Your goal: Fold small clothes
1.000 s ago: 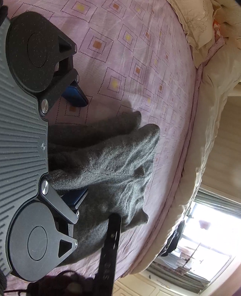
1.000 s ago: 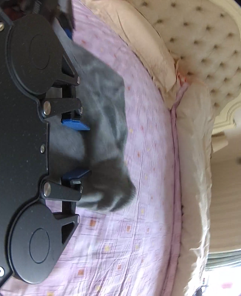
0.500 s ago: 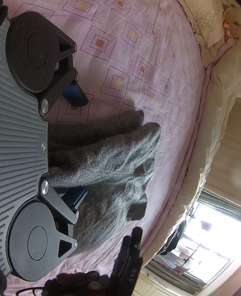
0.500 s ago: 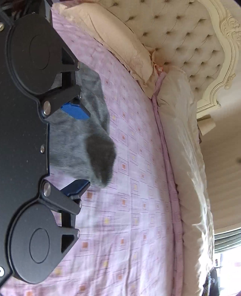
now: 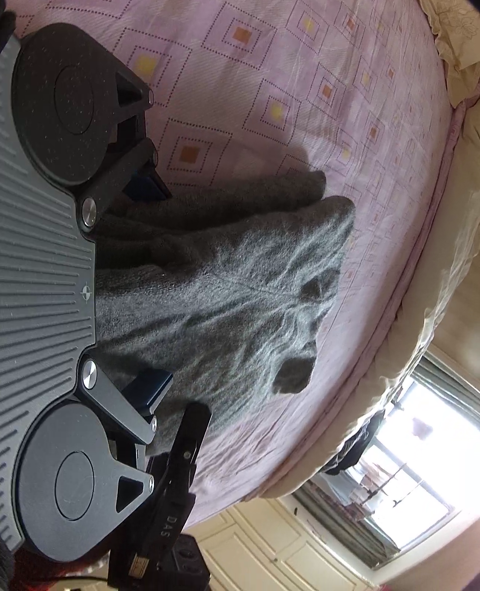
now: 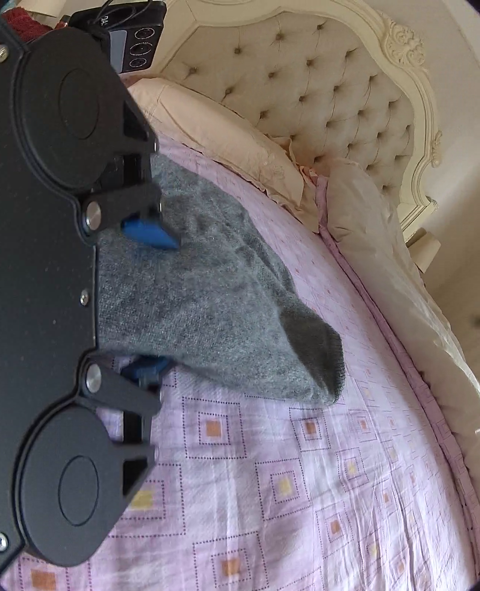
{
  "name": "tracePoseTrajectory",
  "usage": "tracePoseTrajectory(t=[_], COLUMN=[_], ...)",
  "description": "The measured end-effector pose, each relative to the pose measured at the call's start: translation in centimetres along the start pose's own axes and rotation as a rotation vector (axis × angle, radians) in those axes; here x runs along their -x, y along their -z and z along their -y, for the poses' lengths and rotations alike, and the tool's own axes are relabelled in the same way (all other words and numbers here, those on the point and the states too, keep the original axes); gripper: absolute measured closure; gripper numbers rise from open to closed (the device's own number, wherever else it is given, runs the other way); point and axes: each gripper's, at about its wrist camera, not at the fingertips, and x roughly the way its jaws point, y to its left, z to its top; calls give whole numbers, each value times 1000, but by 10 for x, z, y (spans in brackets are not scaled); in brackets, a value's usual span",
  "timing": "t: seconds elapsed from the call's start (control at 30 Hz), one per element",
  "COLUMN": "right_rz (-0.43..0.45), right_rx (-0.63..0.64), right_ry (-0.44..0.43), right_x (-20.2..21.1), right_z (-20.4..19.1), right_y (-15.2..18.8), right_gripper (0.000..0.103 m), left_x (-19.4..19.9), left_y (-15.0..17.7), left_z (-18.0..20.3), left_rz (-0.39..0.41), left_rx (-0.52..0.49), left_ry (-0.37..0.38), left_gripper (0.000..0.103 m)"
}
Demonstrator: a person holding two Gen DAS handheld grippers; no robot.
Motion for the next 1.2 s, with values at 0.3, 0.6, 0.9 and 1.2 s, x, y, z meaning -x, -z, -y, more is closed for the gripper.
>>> tracePoseTrajectory(t=[0.3, 0.6, 0.9, 1.2], right_rz=[-35, -83, -9, 145], right_rx=[73, -12, 52, 146], right_ry=[60, 117, 276, 343], right_x=[63, 160, 197, 236], right_z=[-31, -39, -53, -73], right_y=[29, 127, 183, 202], right_gripper=[60, 59, 43, 39], left_x=[11, 58, 94, 145], left_y=[18, 105, 187, 207], left_z=[5, 54, 65, 76], left_rz=[-65, -165, -130, 57], left_rx=[64, -16, -27, -166], left_ry=[113, 187, 94, -123], left_gripper=[68, 68, 65, 56])
